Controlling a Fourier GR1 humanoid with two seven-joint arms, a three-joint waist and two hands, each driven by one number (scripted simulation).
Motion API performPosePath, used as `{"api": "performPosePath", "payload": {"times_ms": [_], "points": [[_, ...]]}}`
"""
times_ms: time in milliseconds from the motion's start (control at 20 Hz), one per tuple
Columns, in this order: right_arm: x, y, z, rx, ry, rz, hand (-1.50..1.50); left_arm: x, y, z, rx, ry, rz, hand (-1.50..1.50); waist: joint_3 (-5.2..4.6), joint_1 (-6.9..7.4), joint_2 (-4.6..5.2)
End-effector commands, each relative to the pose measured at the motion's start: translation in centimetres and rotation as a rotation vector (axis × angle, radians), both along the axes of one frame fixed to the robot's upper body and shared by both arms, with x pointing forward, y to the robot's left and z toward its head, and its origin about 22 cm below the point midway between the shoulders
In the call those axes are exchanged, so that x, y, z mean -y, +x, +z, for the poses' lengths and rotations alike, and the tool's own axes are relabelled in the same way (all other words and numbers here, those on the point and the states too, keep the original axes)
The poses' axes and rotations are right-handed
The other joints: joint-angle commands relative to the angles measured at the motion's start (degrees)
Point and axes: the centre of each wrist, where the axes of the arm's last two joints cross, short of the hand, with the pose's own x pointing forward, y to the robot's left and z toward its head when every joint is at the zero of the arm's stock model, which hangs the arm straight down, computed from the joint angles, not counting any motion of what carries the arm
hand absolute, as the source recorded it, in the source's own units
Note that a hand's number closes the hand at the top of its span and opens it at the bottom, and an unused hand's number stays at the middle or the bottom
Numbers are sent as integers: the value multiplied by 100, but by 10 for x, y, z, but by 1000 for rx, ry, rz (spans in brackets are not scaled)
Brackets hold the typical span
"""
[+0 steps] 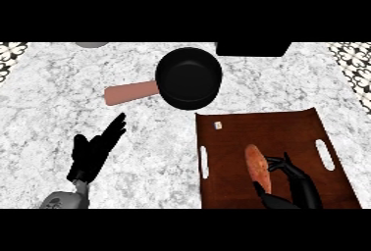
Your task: Pick the sweet potato from the tray and place it in the pot
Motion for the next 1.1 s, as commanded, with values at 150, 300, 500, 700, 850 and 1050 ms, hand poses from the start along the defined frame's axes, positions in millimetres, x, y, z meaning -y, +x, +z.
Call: {"api": "performPosePath", "payload": {"times_ms": [150, 300, 500, 700, 850, 1050], "points": [[-30, -3, -18, 27, 43, -96, 150, 6, 2, 6, -10, -5, -8, 0, 188, 29, 127], [-59, -13, -4, 51, 2, -307, 150, -10, 8, 1, -6, -5, 27, 0, 183, -57, 123], [-88, -11, 2, 143, -163, -487, 150, -15, 11, -2, 15, 0, 11, 0, 180, -29, 146], [-138, -28, 28, 182, -179, -547, 150, 2, -11, -6, -3, 15, -1, 0, 181, 48, 116], [-152, -30, 37, 204, -254, -580, 150, 12, 0, 5, 0, 2, 4, 0, 168, 51, 128], [-153, -17, 35, 219, -351, -575, 150, -9, 11, 17, 10, 3, 6, 0, 155, 73, 147]]}}
